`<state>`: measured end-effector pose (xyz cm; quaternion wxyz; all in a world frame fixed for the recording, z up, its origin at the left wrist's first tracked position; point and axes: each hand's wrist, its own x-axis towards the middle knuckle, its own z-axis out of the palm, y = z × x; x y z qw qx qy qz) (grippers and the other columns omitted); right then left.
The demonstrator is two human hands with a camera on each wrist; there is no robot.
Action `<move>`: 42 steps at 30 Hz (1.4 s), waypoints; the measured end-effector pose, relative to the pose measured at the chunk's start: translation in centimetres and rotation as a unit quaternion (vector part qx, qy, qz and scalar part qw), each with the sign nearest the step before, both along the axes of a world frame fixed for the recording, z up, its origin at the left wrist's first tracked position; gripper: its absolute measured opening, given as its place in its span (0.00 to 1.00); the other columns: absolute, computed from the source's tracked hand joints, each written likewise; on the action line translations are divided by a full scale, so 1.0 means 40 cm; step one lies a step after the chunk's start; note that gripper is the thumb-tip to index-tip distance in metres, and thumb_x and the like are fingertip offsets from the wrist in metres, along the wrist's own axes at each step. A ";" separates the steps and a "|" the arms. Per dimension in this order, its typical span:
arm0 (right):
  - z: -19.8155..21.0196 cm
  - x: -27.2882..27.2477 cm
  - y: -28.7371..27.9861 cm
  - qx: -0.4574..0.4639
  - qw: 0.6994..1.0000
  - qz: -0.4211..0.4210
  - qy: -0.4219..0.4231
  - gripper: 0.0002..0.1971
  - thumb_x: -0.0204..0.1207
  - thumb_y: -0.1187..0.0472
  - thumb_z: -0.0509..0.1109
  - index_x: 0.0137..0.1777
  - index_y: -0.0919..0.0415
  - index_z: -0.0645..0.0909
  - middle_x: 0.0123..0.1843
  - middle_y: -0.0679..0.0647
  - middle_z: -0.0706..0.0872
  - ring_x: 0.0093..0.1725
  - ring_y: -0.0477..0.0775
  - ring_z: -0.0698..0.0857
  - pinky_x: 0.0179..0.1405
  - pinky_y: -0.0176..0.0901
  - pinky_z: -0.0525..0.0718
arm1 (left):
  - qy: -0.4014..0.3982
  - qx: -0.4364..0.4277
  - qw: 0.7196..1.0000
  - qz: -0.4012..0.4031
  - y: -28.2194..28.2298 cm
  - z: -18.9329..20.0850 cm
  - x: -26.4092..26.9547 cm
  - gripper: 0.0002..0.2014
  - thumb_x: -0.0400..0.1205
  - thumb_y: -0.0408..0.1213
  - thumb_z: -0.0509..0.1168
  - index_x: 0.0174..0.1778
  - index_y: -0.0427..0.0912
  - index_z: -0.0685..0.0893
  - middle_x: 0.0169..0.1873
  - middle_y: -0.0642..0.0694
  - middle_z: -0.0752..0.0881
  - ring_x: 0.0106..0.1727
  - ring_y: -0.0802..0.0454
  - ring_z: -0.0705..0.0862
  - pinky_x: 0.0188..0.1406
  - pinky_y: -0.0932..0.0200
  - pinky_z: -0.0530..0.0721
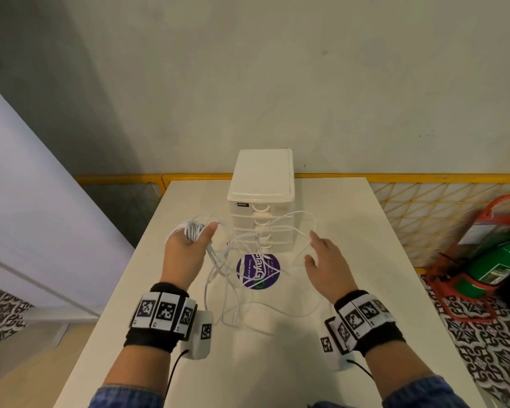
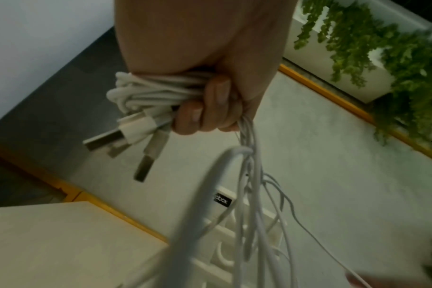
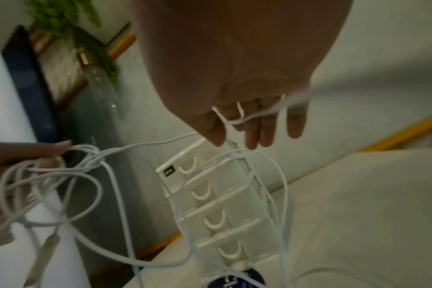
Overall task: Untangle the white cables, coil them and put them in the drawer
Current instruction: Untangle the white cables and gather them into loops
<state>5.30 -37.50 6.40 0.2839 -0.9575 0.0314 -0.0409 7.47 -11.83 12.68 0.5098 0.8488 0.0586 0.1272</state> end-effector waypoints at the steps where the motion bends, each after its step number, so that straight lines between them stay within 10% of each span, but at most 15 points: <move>1: 0.012 -0.003 0.018 0.042 0.999 0.029 -0.016 0.27 0.81 0.55 0.61 0.79 0.57 0.62 0.66 0.58 0.78 0.66 0.56 0.75 0.63 0.44 0.74 | 0.000 -0.006 1.000 0.000 -0.009 -0.001 -0.003 0.26 0.80 0.49 0.68 0.34 0.24 0.78 0.27 0.35 0.79 0.29 0.44 0.77 0.33 0.46 0.79; 8: 0.044 -0.003 0.111 0.183 0.983 0.012 -0.017 0.34 0.73 0.43 0.70 0.76 0.46 0.60 0.64 0.51 0.79 0.60 0.51 0.81 0.52 0.40 0.76 | 0.032 -0.023 0.999 -0.015 -0.055 -0.011 -0.021 0.28 0.79 0.53 0.68 0.31 0.25 0.79 0.22 0.41 0.76 0.26 0.47 0.75 0.34 0.41 0.81; 13: 0.025 0.004 0.066 0.159 0.969 -0.103 -0.161 0.08 0.83 0.54 0.59 0.56 0.53 0.78 0.31 0.49 0.83 0.30 0.50 0.80 0.34 0.42 0.75 | 0.065 -0.021 0.997 0.032 -0.027 -0.022 -0.015 0.24 0.80 0.54 0.66 0.30 0.34 0.81 0.23 0.43 0.80 0.29 0.43 0.81 0.39 0.42 0.85; 18: -0.009 0.004 -0.053 0.138 0.957 -0.225 -0.121 0.12 0.83 0.57 0.58 0.54 0.57 0.82 0.45 0.53 0.85 0.42 0.54 0.80 0.41 0.42 0.73 | 0.075 -0.068 0.990 0.102 0.039 -0.012 -0.006 0.20 0.82 0.52 0.64 0.31 0.40 0.78 0.28 0.42 0.79 0.33 0.44 0.80 0.25 0.55 0.81; 22: -0.044 -0.003 -0.041 -0.043 0.989 -0.136 0.050 0.19 0.82 0.50 0.59 0.69 0.55 0.76 0.70 0.59 0.74 0.69 0.59 0.72 0.66 0.52 0.73 | 0.069 -0.076 0.995 0.008 0.003 -0.013 -0.015 0.22 0.81 0.53 0.65 0.30 0.38 0.79 0.23 0.43 0.75 0.23 0.52 0.73 0.16 0.66 0.74; 28: 0.059 0.001 0.037 0.063 0.988 0.093 -0.102 0.30 0.77 0.47 0.66 0.78 0.52 0.66 0.79 0.49 0.65 0.79 0.49 0.60 0.77 0.44 0.58 | 0.056 -0.152 0.978 -0.132 -0.046 0.017 -0.037 0.21 0.79 0.53 0.64 0.31 0.38 0.80 0.20 0.41 0.69 0.21 0.51 0.68 0.19 0.65 0.73; 33: 0.074 -0.015 0.091 0.186 0.968 0.162 -0.055 0.08 0.80 0.57 0.65 0.48 0.55 0.85 0.48 0.48 0.89 0.50 0.46 0.85 0.54 0.44 0.78 | 0.050 -0.114 0.980 -0.154 -0.068 0.037 -0.043 0.20 0.79 0.49 0.67 0.33 0.33 0.81 0.20 0.44 0.70 0.20 0.53 0.68 0.22 0.60 0.74; 42: 0.027 -0.039 -0.020 0.069 0.993 0.094 -0.009 0.18 0.76 0.45 0.68 0.29 0.54 0.77 0.23 0.47 0.72 0.27 0.44 0.71 0.32 0.39 0.68 | 0.010 -0.035 0.998 0.045 0.061 0.044 -0.031 0.20 0.79 0.50 0.68 0.34 0.34 0.81 0.26 0.42 0.74 0.26 0.47 0.74 0.15 0.61 0.77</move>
